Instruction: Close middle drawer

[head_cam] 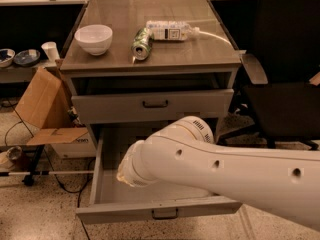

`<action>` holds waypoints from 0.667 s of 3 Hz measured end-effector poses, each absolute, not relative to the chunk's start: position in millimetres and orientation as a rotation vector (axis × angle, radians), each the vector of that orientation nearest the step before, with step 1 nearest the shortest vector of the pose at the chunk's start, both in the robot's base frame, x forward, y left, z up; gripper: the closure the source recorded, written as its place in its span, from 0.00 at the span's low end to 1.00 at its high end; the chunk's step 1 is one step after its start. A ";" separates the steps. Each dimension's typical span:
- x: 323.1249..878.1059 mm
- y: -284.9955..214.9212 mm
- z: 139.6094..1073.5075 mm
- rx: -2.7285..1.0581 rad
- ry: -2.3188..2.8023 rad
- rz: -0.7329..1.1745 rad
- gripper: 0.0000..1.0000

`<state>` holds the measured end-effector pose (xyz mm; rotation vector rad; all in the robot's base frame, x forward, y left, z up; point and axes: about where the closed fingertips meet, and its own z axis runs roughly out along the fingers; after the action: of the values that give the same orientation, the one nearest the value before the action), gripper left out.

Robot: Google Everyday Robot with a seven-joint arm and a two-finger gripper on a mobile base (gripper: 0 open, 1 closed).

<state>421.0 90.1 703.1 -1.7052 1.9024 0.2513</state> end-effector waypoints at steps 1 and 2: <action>406.8 95.8 639.9 -1.717 1.948 0.360 1.00; 395.2 99.8 584.8 -1.707 2.006 0.459 1.00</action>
Offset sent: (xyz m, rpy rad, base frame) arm -0.0387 0.0177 -0.1905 0.0712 0.2921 -0.0102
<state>395.2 99.8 584.8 -1.7072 2.0058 0.4588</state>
